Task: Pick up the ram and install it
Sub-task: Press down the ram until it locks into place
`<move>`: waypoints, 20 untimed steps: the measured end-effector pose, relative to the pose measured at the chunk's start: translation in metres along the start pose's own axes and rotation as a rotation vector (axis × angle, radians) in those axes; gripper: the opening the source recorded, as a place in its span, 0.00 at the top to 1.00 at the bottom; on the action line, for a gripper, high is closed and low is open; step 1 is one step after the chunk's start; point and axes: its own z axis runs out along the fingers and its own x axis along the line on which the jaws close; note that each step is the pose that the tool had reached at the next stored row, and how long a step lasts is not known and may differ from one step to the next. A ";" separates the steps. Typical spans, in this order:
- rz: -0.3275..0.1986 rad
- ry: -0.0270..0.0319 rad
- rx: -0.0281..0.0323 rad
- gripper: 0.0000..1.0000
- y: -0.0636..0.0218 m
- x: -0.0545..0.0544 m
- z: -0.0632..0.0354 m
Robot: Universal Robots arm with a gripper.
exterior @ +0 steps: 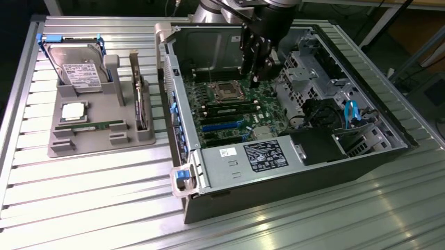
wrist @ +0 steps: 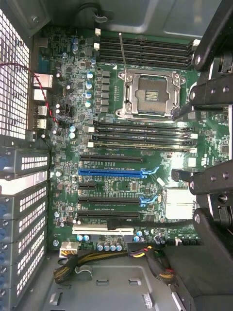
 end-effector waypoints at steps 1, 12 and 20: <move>0.000 0.0000 0.0000 0.49 0.0000 0.000 0.0000; 0.000 0.0001 -0.0001 0.69 0.0000 0.000 -0.0002; 0.000 0.0001 -0.0001 0.89 -0.0075 0.000 -0.0002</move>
